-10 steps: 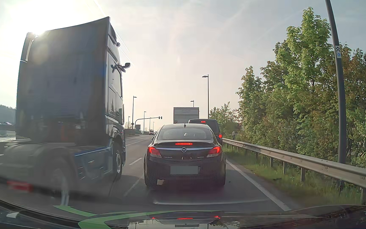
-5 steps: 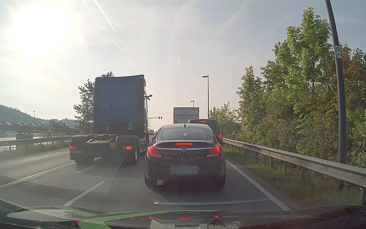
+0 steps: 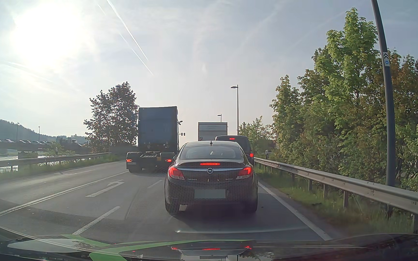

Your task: Follow the waypoints while adhering to traffic rules and regulations

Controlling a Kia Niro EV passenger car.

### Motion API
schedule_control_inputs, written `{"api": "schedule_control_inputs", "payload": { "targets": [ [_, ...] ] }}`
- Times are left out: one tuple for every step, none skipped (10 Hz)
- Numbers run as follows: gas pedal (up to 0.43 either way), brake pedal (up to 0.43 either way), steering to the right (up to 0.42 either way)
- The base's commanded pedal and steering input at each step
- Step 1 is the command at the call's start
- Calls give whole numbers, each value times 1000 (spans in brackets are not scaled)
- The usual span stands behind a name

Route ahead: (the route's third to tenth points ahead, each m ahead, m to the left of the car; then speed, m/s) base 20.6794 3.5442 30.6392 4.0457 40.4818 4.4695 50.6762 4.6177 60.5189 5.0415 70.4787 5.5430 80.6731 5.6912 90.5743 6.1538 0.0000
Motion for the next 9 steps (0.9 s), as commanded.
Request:
{"api": "schedule_control_inputs", "payload": {
  "targets": [
    [0, 268, -1],
    [0, 268, -1],
    [0, 268, 0],
    [0, 268, -1],
    [0, 268, -1],
    [0, 268, 0],
    [0, 268, 0],
    [0, 268, -1],
    [0, 268, 0]
  ]
}}
